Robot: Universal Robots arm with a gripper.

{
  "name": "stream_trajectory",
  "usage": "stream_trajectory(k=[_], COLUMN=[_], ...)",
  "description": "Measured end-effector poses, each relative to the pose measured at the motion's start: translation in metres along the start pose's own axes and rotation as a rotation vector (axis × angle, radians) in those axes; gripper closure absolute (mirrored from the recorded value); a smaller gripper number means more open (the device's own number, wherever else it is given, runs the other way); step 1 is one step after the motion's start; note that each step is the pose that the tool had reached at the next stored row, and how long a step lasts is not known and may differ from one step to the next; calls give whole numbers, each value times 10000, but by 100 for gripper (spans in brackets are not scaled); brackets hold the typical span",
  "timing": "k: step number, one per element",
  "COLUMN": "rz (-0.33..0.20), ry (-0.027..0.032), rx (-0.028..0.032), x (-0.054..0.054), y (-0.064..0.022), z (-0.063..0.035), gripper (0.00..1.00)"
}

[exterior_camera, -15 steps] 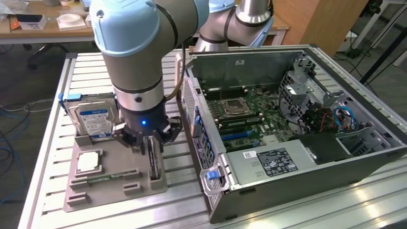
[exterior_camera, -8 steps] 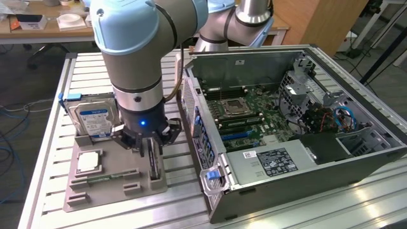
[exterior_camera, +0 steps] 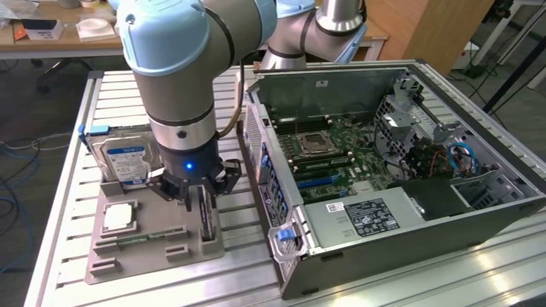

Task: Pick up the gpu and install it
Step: 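Pick up the gpu and move the gpu toward the slot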

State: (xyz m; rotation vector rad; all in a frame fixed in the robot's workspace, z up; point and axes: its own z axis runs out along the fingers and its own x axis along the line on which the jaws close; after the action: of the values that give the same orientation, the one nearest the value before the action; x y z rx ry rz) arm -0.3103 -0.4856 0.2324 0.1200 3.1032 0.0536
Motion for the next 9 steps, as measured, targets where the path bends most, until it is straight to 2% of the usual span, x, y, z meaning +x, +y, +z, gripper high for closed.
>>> stream_trajectory(k=[9], rz=[-1], ry=[1], rx=[0], x=[-1], y=[0], z=[0], gripper=[54])
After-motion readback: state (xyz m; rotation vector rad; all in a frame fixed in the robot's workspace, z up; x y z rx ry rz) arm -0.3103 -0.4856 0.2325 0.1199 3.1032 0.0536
